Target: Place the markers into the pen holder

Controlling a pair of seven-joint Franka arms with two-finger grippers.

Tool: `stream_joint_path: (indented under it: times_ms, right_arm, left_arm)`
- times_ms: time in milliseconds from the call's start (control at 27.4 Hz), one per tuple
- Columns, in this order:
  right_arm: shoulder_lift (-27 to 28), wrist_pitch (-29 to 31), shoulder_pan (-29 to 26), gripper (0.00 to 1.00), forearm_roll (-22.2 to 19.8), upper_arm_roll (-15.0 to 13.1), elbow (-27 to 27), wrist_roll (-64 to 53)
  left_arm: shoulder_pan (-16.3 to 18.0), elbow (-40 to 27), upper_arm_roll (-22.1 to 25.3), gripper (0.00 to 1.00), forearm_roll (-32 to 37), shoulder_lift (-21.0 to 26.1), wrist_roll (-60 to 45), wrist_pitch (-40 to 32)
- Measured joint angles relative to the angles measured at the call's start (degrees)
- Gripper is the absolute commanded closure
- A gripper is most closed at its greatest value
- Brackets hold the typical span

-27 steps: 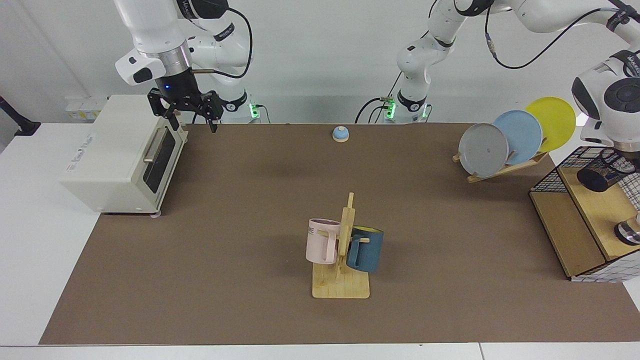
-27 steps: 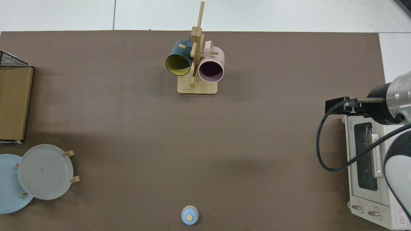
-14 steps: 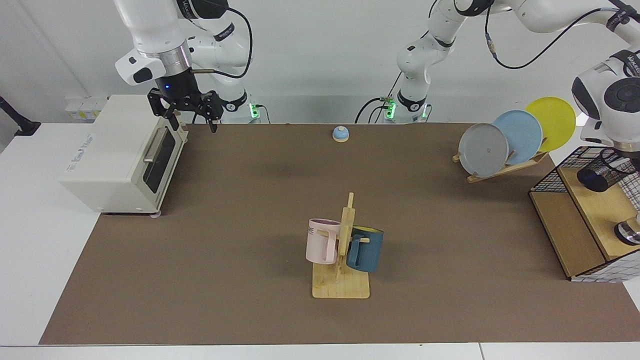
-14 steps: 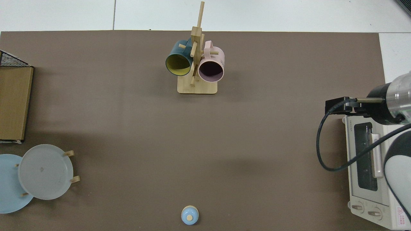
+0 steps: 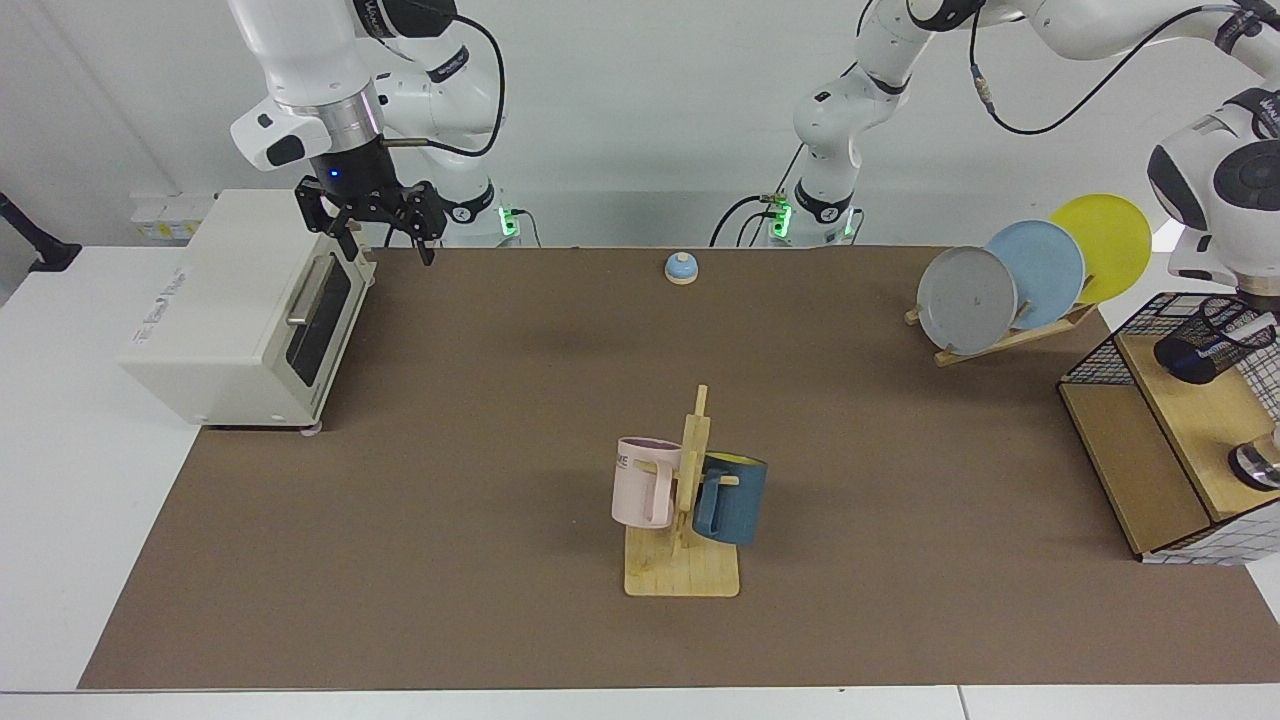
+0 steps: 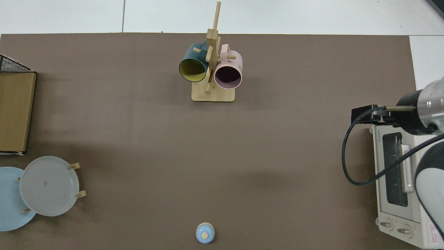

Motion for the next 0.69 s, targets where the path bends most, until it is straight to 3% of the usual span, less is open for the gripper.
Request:
stream_joint_path:
  times_ms: [256,548,694]
  right_arm:
    - [0.0,0.0,0.0,0.0,0.0,0.0,0.0,0.0]
    - [0.0,0.0,0.0,0.0,0.0,0.0,0.0,0.0]
    - [0.0,0.0,0.0,0.0,0.0,0.0,0.0,0.0]
  left_arm:
    - [-0.01,1.98,-0.31,0.12,0.0,-0.33,0.43,0.0]
    - [-0.08,3.69,-3.11,0.01,-0.09,-0.39,0.69,0.0]
    - [-0.22,4.16,-5.25,0.0,-1.66,-0.5,0.51,0.0]
